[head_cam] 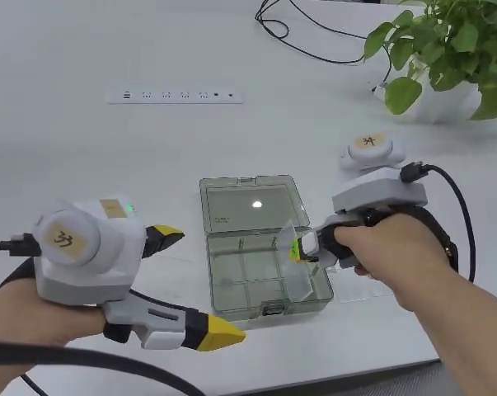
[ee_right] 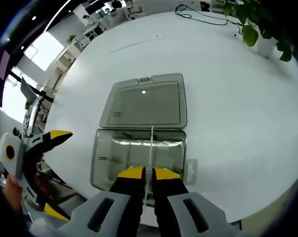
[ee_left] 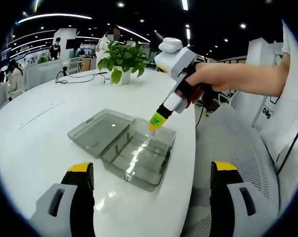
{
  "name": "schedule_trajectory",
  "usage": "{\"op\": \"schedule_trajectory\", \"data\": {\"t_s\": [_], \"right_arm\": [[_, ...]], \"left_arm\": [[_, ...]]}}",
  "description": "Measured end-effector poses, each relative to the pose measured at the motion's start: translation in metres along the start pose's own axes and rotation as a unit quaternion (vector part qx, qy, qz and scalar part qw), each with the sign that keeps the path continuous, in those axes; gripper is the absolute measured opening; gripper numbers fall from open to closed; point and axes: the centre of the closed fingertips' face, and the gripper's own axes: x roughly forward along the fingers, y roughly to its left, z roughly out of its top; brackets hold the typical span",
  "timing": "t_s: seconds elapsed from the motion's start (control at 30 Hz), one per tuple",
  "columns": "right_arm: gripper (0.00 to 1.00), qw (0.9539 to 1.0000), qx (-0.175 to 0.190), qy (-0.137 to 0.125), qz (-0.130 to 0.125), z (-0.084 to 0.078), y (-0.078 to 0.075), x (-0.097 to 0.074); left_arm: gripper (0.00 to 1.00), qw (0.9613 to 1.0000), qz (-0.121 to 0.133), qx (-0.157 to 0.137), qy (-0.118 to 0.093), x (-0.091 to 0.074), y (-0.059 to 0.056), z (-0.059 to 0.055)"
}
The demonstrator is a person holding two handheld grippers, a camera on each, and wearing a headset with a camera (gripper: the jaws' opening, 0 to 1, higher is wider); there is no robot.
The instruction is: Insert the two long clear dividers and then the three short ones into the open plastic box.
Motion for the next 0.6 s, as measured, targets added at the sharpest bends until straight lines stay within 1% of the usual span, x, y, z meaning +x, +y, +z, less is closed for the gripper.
{"op": "schedule_trajectory", "data": {"t_s": [0.13, 0.23, 0.6], "right_arm": [[0.07, 1.0, -0.007, -0.002, 0.002, -0.001, 0.004, 0.002], [0.08, 0.9999, -0.005, -0.004, 0.011, -0.003, 0.008, 0.004], [0.1, 0.9995, -0.017, -0.001, 0.027, -0.007, 0.009, 0.018]], "left_arm": [[1.0, 1.0, 0.001, 0.0, 0.0, 0.0, 0.0, 0.0], [1.0, 1.0, 0.001, 0.0, 0.001, -0.001, 0.0, -0.001], [1.0, 1.0, 0.003, -0.001, 0.003, -0.002, 0.001, -0.002]]}}
